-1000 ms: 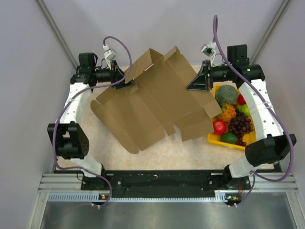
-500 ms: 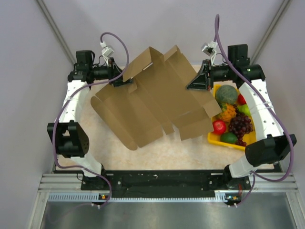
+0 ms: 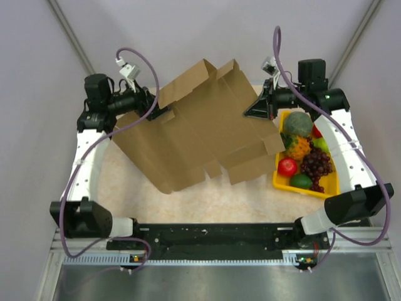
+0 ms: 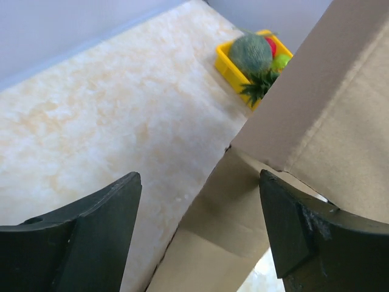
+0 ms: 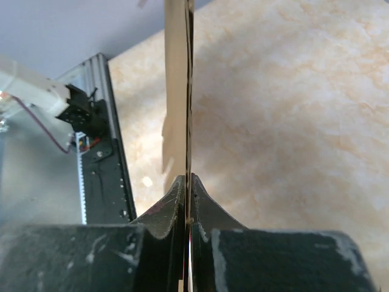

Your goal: Fold the paper box

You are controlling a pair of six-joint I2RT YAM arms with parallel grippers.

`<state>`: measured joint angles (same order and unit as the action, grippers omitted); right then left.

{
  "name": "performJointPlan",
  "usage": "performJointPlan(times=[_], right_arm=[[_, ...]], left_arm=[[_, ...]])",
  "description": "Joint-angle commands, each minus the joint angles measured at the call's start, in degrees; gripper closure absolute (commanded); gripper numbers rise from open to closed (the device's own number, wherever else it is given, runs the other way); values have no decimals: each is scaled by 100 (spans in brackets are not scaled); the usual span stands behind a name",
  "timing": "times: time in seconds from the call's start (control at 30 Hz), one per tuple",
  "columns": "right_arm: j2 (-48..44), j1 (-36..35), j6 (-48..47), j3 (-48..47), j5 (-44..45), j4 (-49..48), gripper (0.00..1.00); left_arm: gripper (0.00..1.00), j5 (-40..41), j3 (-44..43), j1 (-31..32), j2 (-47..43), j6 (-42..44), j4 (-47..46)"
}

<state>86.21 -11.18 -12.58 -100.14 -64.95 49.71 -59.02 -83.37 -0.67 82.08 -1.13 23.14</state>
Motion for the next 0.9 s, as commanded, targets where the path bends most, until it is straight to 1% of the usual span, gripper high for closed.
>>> performJointPlan(times=[0.0, 0.03, 0.07, 0.1, 0.13, 0.17, 0.2, 0.23, 0.27, 0.3, 0.4, 0.47, 0.5, 0.53, 0.57, 0.6, 0.63, 0.7, 0.73, 0.77, 0.8, 0.83, 0.87], right_arm=[[-395, -481, -61, 283, 1543, -426, 100], [-378, -543, 18, 328, 1816, -445, 100], [-351, -561, 53, 354, 1949, -445, 100], [-334, -587, 89, 372, 2142, -462, 100], [-342, -578, 115, 407, 2196, -471, 100], [-342, -587, 150, 451, 2258, -515, 100], [-325, -587, 324, 486, 2363, -568, 100], [-316, -587, 413, 530, 2373, -585, 100], [-272, -578, 527, 522, 2381, -603, 100], [-202, -587, 816, 530, 2529, -612, 100], [-61, -596, 1212, 592, 2636, -577, 100], [-43, -596, 1424, 767, 2733, -586, 100], [-35, -596, 1451, 829, 2655, -577, 100], [-8, -587, 1451, 942, 2645, -586, 100], [9, -596, 1460, 996, 2680, -586, 100], [27, -587, 1408, 1092, 2628, -577, 100], [79, -587, 1381, 1128, 2628, -586, 100], [159, -596, 1381, 1181, 2654, -586, 100], [185, -596, 1364, 1224, 2645, -577, 100], [229, -587, 1337, 1259, 2628, -594, 100], [255, -604, 1276, 1295, 2602, -594, 100], [264, -596, 1284, 1365, 2584, -586, 100], [290, -613, 1284, 1391, 2601, -612, 100]], left_arm=[[16, 1048, 364, -4, -842, -607, -776], [16, 1225, 566, -4, -982, -669, -758], [16, 1627, 716, -4, -1079, -722, -810], [16, 1744, 891, -4, -1185, -775, -976], [16, 1884, 1250, -4, -1412, -810, -1073], [16, 2208, 1436, -4, -1528, -889, -1222], [13, 2289, 1595, -4, -1642, -959, -1319], [12, 2325, 1822, -4, -1765, -1012, -1338], [12, 2404, 1877, -4, -1818, -1039, -1268], [12, 2857, 1912, 5, -1845, -1248, -1189], [14, 3413, 2149, -4, -2003, -1548, -969], [17, 3250, 2439, 5, -2187, -1680, -1379], [20, 3083, 2562, 5, -2292, -1854, -1626], [23, 2751, 2754, 14, -2311, -1978, -1846], [24, 2617, 2808, 40, -2320, -2058, -2257], [25, 2537, 2861, 49, -2302, -2058, -2478], [24, 2675, 2914, 345, -2276, -2015, -2620], [23, 2895, 2914, 619, -2215, -1709, -2893], [22, 3105, 2941, 786, -2188, -1576, -2989], [21, 3525, 2976, 1153, -2170, -1444, -3112], [21, 3651, 3028, 1313, -2066, -1234, -3540], [21, 3679, 3124, 1506, -1978, -1189, -3753], [21, 3644, 3160, 1552, -1890, -1188, -3981]])
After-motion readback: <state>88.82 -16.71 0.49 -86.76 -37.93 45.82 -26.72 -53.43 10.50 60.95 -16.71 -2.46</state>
